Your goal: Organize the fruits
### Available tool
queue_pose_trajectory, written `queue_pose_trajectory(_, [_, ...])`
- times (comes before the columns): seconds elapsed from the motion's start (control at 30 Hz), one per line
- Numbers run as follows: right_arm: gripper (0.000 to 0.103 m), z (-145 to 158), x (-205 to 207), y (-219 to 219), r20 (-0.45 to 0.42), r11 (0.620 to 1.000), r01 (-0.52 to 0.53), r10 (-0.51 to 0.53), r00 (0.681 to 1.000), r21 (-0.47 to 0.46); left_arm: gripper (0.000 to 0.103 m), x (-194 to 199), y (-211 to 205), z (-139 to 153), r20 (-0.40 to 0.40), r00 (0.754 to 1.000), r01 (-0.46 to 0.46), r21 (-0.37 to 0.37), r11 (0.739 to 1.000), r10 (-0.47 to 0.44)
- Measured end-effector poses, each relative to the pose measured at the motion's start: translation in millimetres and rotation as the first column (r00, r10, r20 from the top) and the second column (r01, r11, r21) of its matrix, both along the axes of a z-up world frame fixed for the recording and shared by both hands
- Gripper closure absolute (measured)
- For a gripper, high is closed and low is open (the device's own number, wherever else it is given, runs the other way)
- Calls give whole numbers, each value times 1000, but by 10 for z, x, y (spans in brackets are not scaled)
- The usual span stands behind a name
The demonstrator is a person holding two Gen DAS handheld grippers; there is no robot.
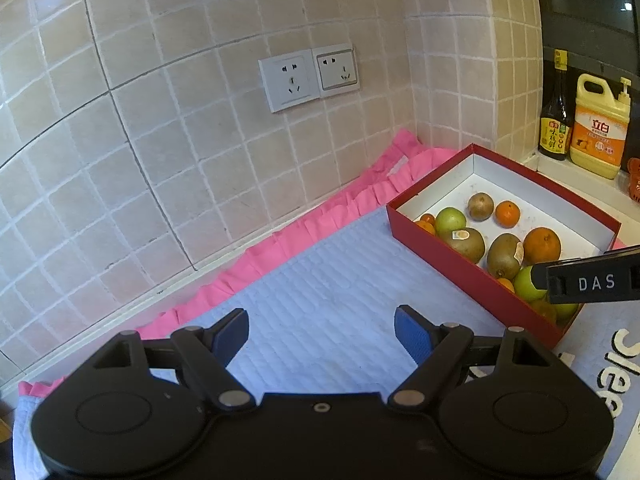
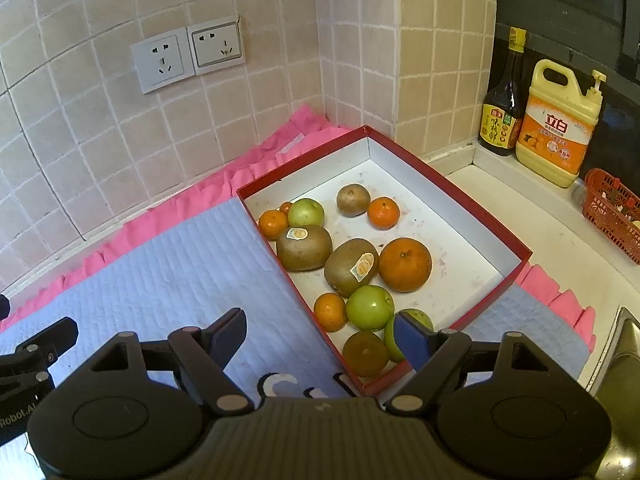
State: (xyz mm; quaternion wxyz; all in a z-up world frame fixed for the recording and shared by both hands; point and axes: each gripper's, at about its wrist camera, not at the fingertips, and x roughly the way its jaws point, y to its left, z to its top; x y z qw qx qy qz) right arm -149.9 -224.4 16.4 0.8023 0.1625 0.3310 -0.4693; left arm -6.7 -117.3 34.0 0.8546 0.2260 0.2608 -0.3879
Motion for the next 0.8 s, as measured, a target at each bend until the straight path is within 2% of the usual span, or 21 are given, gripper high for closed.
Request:
queue_pose_trajectory(0.2, [21,-26,0,-50,-5,1000,-2,2,1000,10,8,26,-44,-57,-21,1000,8,7,1000,-8])
queue_pose_trajectory(0.67, [21,-49,6,-124,-8,1000,-5,5,1000,20,8,50,-122,-92,-13,1000,5,12,1000,-5])
queue_pose_trajectory(0.8, [21,-48,3,-131,-9,1000,-7,7,1000,20,8,87,-106,-98,27,999,-22,-3,1000,22])
